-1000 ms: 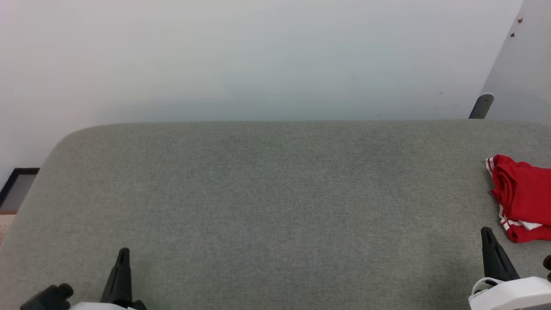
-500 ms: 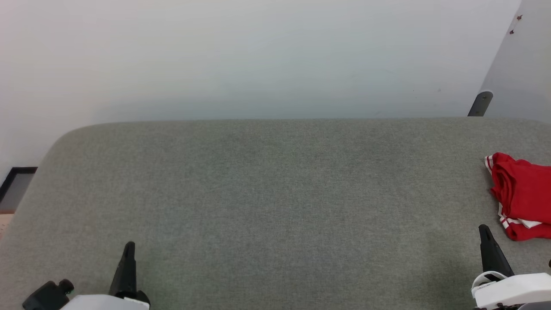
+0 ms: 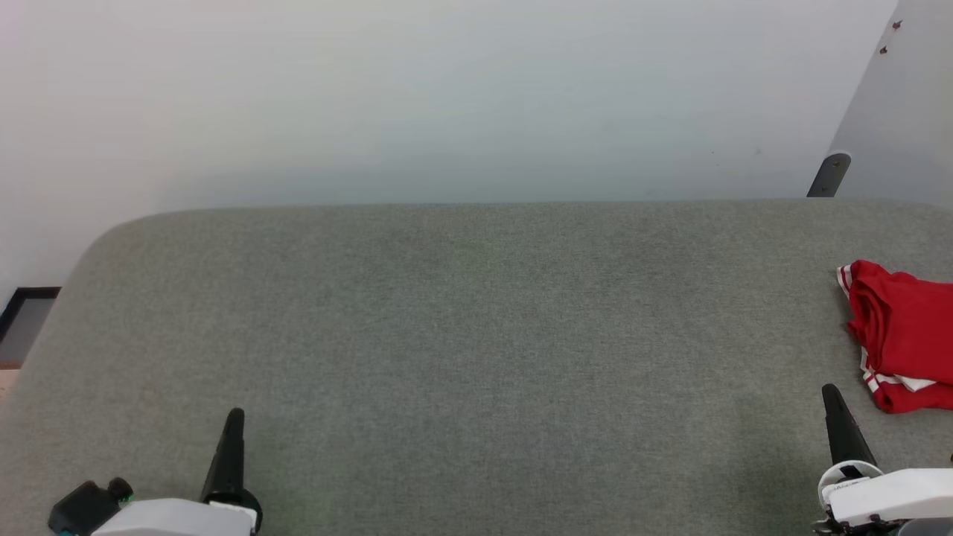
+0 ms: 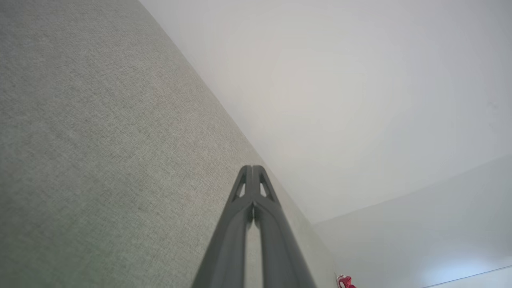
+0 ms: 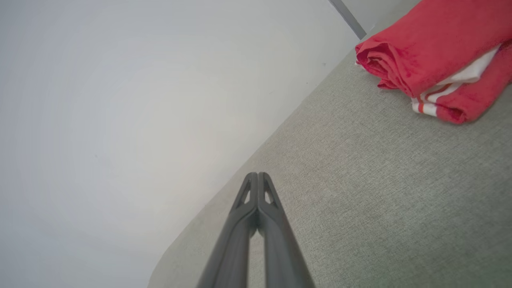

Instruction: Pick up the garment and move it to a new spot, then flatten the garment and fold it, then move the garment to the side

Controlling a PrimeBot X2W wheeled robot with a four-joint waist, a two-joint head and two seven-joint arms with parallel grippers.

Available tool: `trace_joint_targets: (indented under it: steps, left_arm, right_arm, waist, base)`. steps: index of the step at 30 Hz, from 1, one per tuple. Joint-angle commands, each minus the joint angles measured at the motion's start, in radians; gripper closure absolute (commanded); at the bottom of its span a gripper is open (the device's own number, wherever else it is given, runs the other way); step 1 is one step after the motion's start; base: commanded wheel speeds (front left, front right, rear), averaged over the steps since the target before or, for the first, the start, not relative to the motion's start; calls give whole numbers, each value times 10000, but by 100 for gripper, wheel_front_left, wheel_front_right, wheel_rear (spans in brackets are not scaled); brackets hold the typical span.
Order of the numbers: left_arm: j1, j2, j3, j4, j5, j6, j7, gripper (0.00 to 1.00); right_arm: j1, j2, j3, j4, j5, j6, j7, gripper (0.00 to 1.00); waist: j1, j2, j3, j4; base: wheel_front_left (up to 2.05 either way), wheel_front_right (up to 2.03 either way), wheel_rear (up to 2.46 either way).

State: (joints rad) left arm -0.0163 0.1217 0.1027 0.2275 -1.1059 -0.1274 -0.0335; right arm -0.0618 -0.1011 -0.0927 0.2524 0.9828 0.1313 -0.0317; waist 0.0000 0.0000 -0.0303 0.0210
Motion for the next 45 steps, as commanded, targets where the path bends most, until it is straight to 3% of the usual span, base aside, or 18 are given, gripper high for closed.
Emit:
trace_joint_targets:
  steps: [1, 45]
  left_arm:
    - [-204, 4, 51, -73, -203, -28, 54, 100]
    - [-776, -530, 112, 114, -3769, -48, 1104, 100]
  right_arm:
    - [-252, 1, -57, -116, 237, -4, 57, 100]
    - [-453, 377, -184, -105, 4665, -5, 1109, 100]
  waist:
    - [0, 0, 4, -3]
    - [0, 0, 223, -141]
  base:
    - [0, 0, 0]
    - [0, 0, 0]
